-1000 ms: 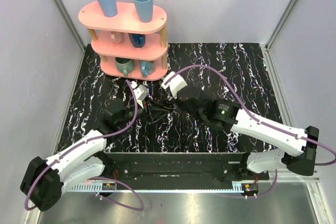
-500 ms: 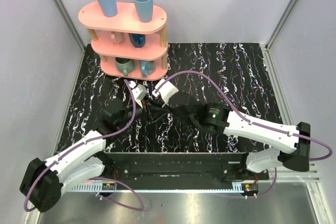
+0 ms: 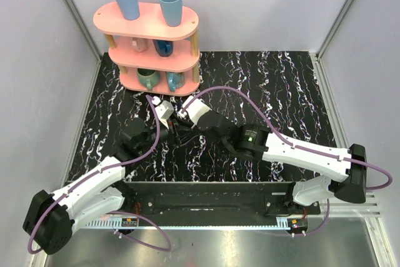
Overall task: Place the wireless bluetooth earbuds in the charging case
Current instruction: Place the earbud in the charging case.
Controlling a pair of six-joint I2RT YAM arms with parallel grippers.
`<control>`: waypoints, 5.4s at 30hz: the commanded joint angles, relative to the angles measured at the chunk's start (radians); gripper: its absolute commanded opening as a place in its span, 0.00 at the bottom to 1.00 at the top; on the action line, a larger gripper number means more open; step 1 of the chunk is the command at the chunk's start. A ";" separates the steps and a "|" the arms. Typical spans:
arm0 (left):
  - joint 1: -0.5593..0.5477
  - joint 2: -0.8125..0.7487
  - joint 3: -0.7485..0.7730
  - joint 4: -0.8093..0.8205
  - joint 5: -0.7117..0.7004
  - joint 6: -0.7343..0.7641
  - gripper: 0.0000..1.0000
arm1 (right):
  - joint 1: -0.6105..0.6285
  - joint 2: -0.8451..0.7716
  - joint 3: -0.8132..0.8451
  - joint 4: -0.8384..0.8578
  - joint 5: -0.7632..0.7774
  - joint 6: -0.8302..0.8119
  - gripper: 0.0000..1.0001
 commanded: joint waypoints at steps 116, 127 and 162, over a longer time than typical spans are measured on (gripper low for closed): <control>-0.006 -0.030 0.008 0.141 -0.072 0.031 0.00 | 0.037 -0.044 -0.048 0.073 -0.008 0.028 0.00; -0.006 -0.043 -0.036 0.185 -0.067 0.048 0.00 | 0.037 -0.080 -0.014 0.138 0.132 0.018 0.00; -0.008 0.108 -0.274 0.954 0.057 0.233 0.00 | 0.039 -0.125 0.048 -0.009 -0.078 0.103 0.00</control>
